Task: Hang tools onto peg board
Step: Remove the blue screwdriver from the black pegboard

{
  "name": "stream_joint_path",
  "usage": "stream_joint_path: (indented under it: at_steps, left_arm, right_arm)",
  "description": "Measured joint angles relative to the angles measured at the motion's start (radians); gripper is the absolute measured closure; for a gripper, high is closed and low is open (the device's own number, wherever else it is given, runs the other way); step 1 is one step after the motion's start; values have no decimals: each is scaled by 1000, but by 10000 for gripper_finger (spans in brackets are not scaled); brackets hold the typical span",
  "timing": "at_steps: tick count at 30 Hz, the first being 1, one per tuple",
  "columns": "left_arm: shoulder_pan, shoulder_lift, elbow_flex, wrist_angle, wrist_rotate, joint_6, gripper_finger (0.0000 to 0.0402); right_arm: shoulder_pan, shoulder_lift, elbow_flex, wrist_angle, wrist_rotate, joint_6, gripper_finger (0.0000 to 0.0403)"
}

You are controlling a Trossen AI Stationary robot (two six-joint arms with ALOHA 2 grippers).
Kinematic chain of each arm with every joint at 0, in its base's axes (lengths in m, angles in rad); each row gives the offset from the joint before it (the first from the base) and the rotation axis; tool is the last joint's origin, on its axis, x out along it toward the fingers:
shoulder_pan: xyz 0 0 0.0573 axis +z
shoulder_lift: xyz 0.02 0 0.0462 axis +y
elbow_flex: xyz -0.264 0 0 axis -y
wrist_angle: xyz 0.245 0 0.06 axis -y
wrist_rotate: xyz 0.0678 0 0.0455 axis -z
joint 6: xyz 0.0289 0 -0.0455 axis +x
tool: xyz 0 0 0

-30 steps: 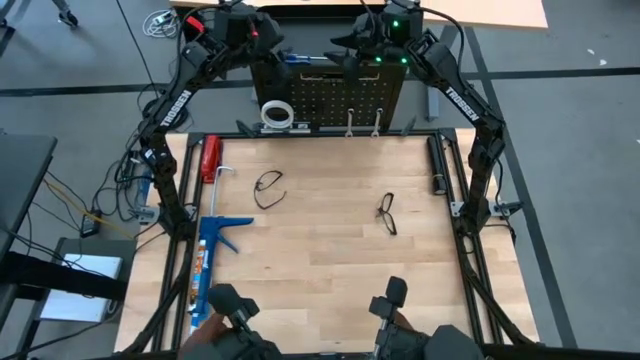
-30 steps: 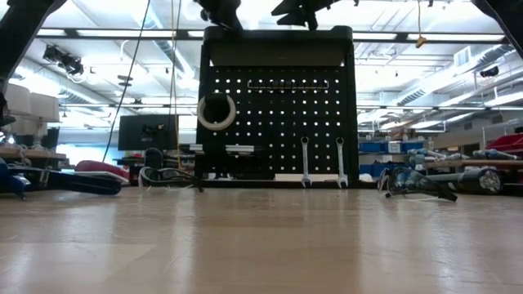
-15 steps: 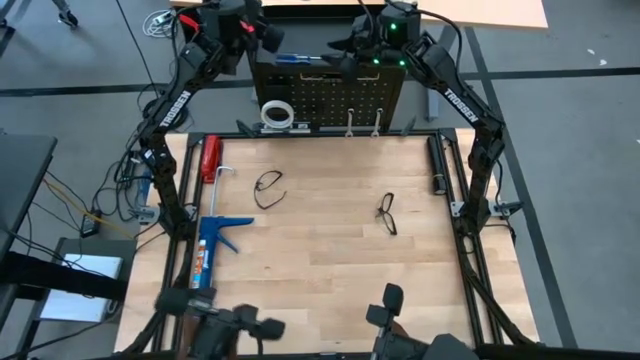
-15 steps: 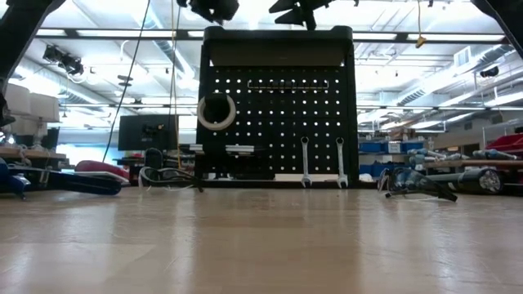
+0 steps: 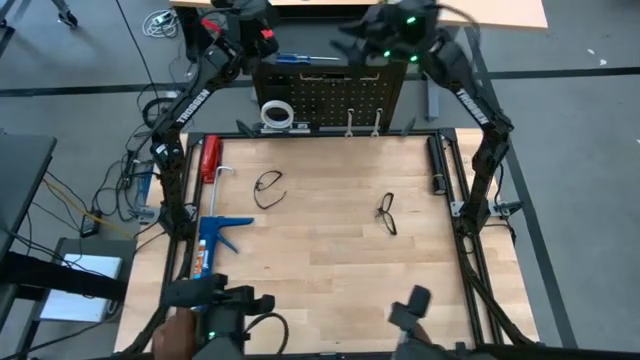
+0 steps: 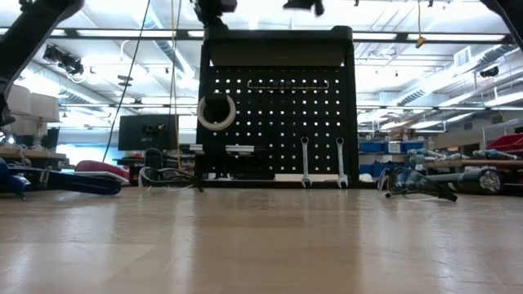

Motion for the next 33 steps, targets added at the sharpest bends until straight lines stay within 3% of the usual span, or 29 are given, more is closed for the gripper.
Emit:
stream_joint_path:
  at_steps: [11,24,33]
  left_arm:
    - [-22,40,2,30,11,42,267]
    - [-68,60,2,43,67,-10,267]
    - [-77,77,0,148,41,80,268]
  right_arm:
    - [-56,-96,9,22,6,-5,174]
    - [-67,-108,9,-45,-2,-8,175]
    - [-95,-109,8,-130,-58,-56,174]
